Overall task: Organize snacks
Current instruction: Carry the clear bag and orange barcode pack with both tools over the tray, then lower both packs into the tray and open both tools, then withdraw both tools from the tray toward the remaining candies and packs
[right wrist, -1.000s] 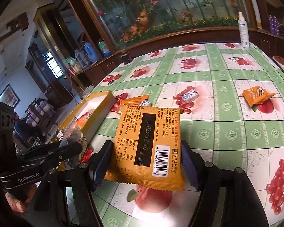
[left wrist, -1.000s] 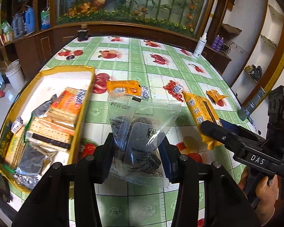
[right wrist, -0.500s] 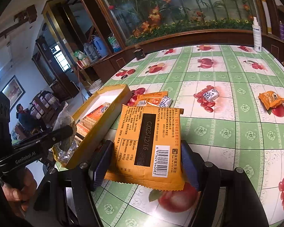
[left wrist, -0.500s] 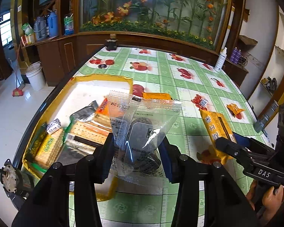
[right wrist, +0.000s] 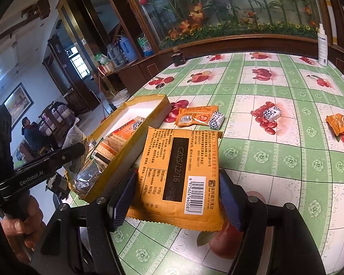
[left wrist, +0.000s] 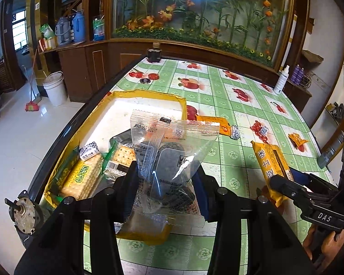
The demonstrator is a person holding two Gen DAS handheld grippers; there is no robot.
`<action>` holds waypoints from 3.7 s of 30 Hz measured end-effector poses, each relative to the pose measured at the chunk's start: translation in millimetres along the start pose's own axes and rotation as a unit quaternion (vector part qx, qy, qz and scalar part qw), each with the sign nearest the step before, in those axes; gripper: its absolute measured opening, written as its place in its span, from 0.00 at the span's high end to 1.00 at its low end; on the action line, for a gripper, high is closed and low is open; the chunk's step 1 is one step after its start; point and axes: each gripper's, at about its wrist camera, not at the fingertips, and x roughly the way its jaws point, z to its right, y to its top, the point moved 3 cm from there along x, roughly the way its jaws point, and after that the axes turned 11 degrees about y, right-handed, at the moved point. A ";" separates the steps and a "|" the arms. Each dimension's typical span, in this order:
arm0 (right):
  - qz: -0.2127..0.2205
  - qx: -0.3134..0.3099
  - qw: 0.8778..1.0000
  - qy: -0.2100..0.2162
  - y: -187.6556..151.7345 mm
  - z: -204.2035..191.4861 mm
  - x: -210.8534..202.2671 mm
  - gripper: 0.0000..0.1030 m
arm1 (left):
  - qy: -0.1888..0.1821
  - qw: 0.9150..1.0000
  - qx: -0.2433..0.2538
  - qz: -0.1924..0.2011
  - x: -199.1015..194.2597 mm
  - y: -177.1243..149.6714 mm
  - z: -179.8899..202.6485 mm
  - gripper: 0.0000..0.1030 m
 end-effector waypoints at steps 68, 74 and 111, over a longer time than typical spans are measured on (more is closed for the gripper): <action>-0.007 0.014 1.000 0.023 79.7 -0.9 96.4 0.26 | 0.077 0.996 -0.036 -0.028 65.0 49.4 -40.1 0.26; 0.006 0.035 0.999 -0.001 56.9 28.5 56.6 0.26 | 0.053 0.998 -0.022 -0.031 58.0 45.7 -12.5 0.26; 0.054 0.113 0.986 -0.107 -9.6 155.0 -58.8 0.28 | -0.005 0.993 0.089 -0.074 64.9 13.1 128.0 0.27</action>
